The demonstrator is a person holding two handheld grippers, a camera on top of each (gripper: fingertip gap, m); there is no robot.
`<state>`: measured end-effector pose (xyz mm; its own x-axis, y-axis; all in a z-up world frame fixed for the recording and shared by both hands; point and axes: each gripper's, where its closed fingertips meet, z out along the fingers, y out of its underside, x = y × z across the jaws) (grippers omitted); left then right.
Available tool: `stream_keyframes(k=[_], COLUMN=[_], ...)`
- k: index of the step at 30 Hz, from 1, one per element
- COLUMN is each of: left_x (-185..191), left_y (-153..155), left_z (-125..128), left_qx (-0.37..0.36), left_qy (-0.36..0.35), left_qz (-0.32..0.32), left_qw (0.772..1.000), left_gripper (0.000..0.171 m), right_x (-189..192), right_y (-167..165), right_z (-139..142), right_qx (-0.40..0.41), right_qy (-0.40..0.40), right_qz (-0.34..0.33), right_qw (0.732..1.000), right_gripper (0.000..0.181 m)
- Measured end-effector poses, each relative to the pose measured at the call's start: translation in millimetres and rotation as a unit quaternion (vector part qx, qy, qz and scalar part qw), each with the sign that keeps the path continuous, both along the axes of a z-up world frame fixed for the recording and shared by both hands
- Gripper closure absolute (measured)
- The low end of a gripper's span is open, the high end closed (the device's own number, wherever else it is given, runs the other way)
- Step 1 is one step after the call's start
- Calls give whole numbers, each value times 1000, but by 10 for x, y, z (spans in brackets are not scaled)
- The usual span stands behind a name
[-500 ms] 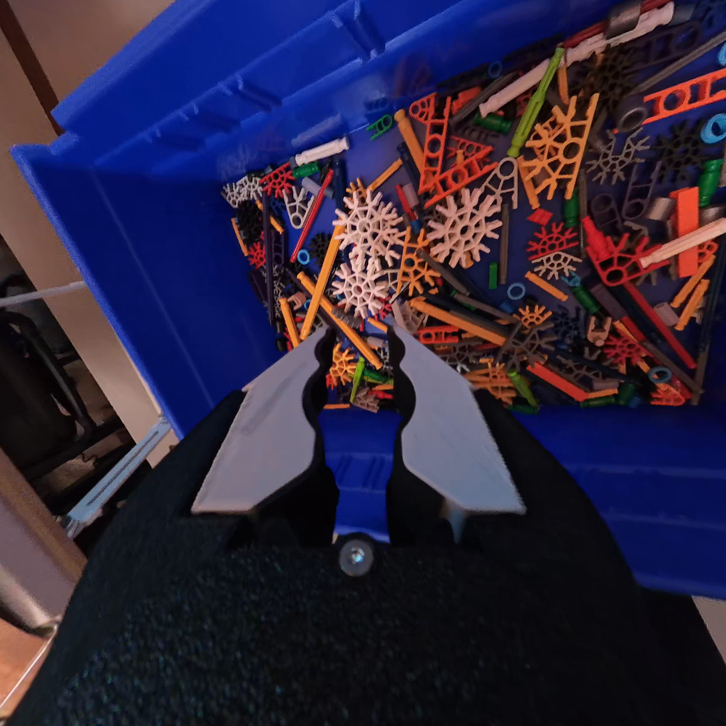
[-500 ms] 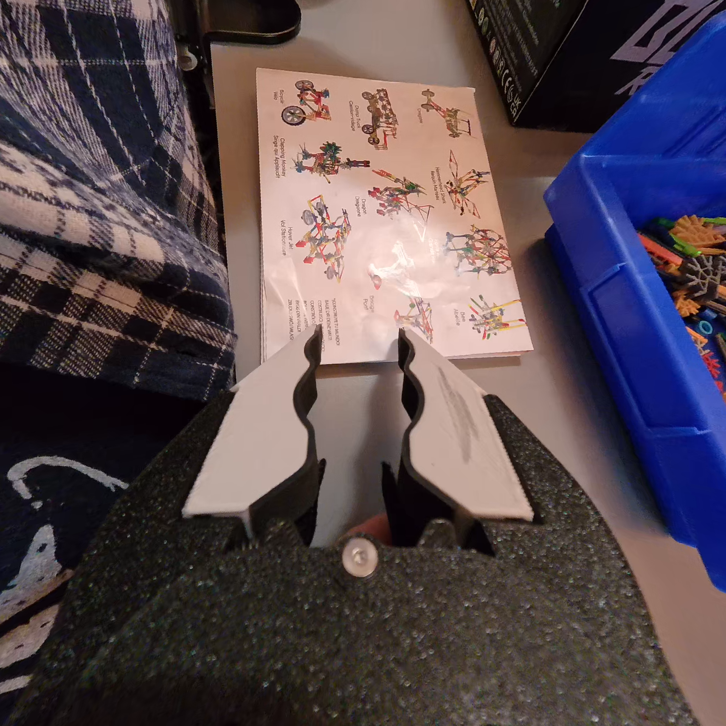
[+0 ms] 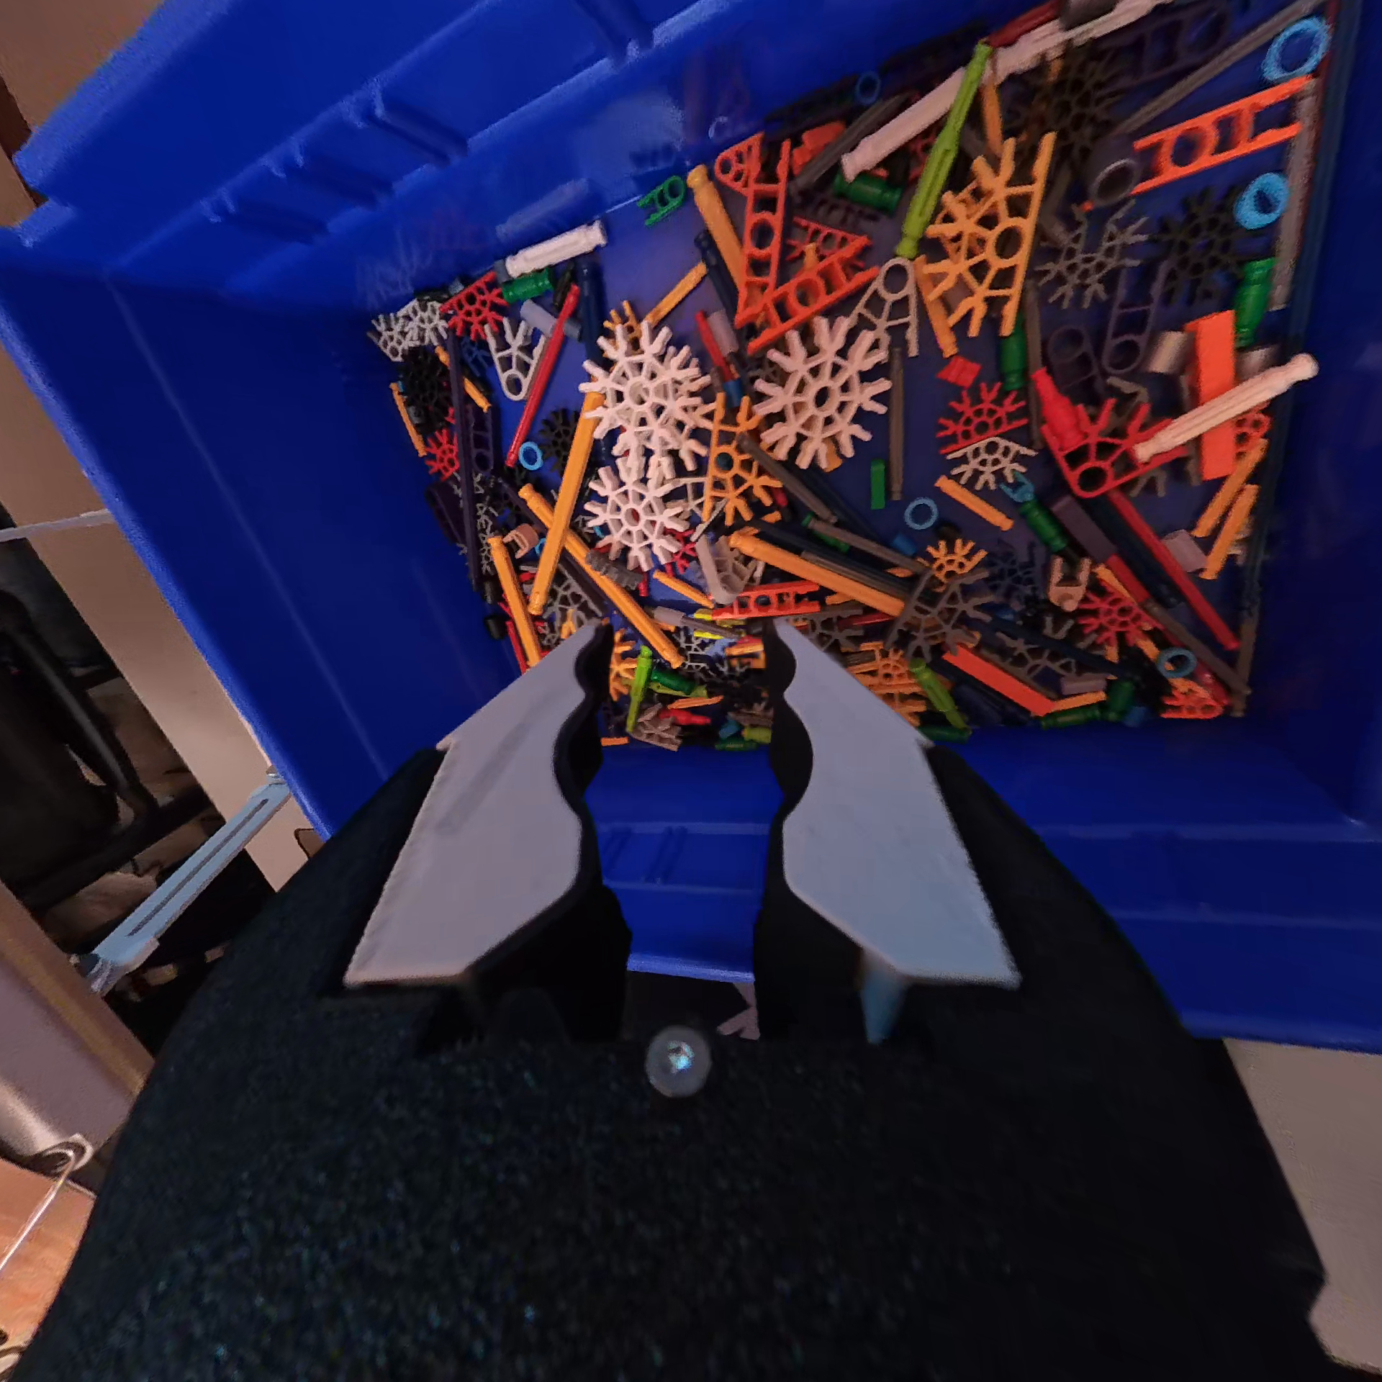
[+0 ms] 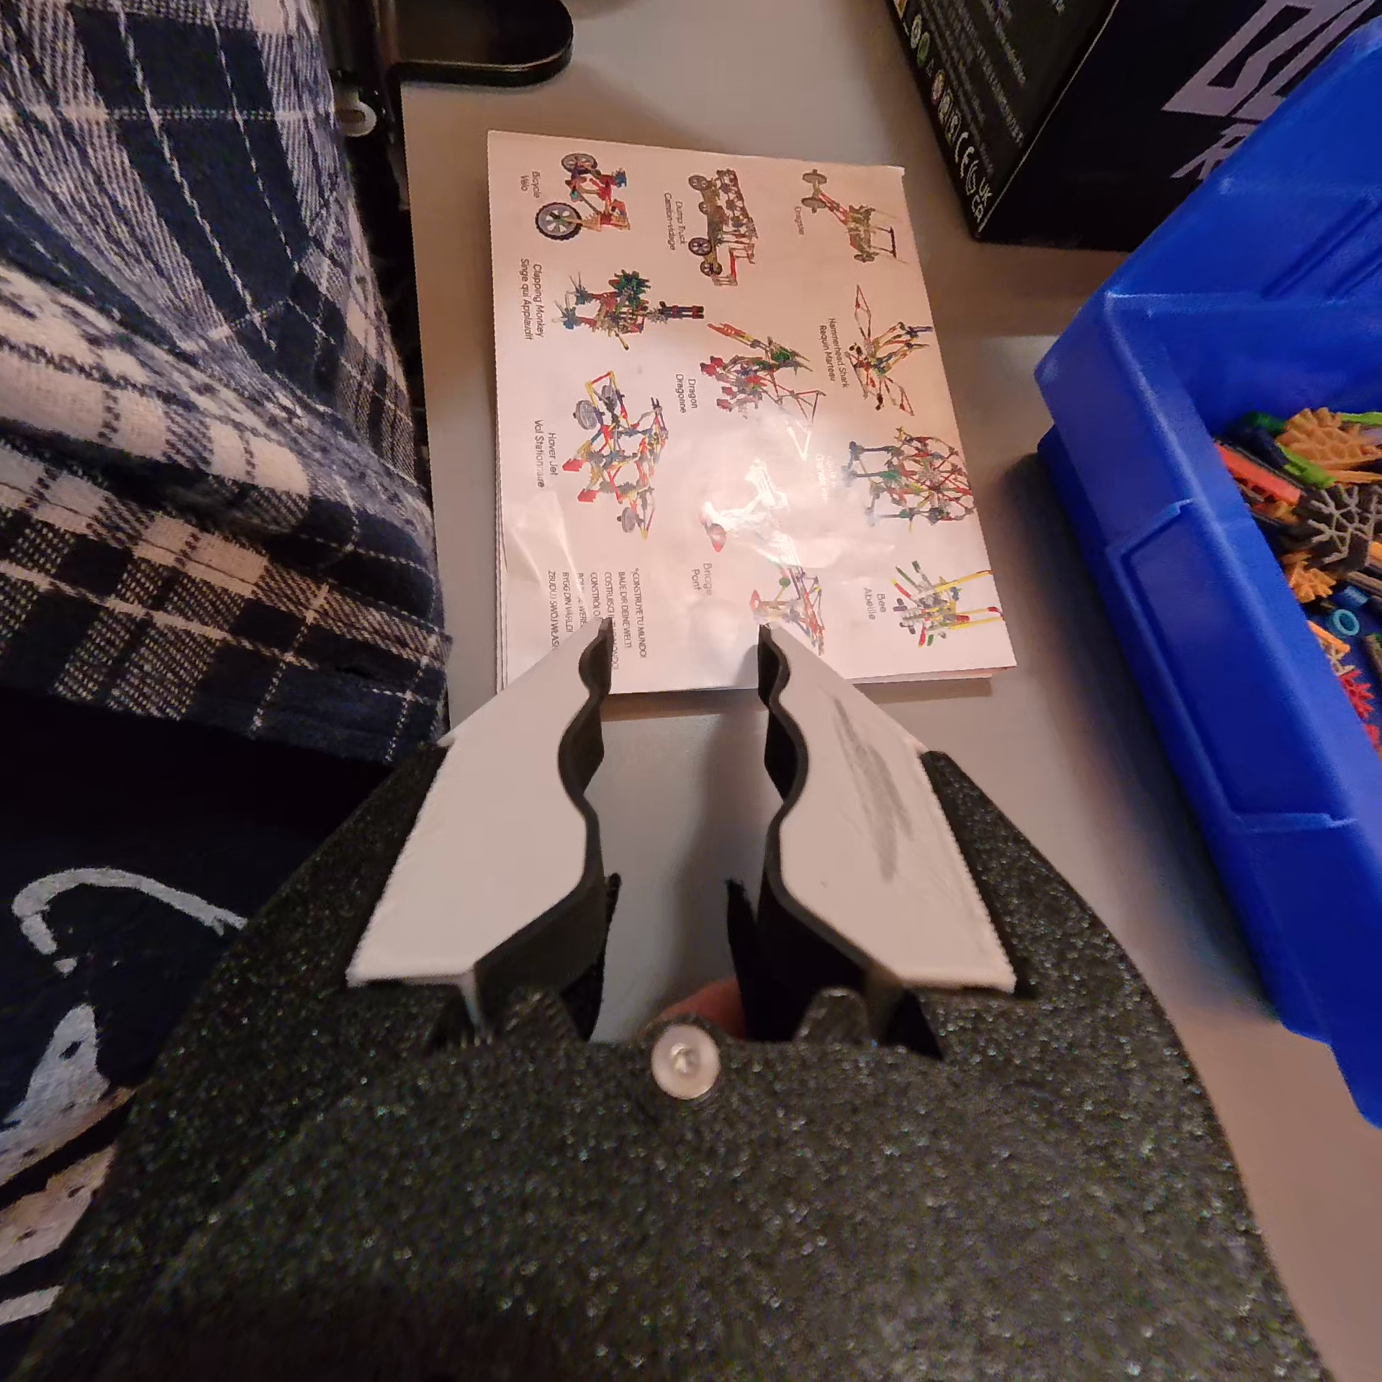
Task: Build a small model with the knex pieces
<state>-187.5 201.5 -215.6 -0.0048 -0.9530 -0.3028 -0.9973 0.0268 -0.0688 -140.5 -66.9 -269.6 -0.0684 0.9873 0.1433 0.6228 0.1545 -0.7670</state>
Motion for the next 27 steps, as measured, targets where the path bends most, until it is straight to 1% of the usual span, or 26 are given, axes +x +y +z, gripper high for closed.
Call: stream_keyframes(k=[4,11,14,17,20,22,23,24,25,27], left_x=[109,437,561,591,581,545,546,538,519,531], left_y=[-267,-969,-1231,-1349,-1368,-1340,-1352,-1376,-1386,-1454], left_z=[99,301,253,88,-84,-196,-246,-293,-313,-330], left_qx=[-11,-44,-65,-56,-40,-28,-32,-39,-37,-48], left_qy=[-37,-129,-153,-137,-116,-100,-99,-94,-84,-79], left_qz=[-7,-30,-28,-17,3,19,26,30,28,23], left_qw=[999,990,986,989,992,994,994,994,995,995], left_gripper=[123,110,109,110,119,131,132,138,139,153], right_x=[-5,-9,-9,-9,-7,-5,-3,1,6,10], right_y=[11,20,29,34,32,30,26,24,22,24], right_z=[2,4,5,11,18,19,19,20,21,25], right_qx=[0,2,5,10,17,20,21,21,23,26], right_qy=[1,2,2,5,8,9,9,9,10,11], right_qz=[0,1,1,0,1,2,3,3,3,3], right_qw=[1000,1000,1000,1000,1000,1000,1000,1000,1000,1000], right_gripper=[143,142,142,142,142,142,142,142,142,142])
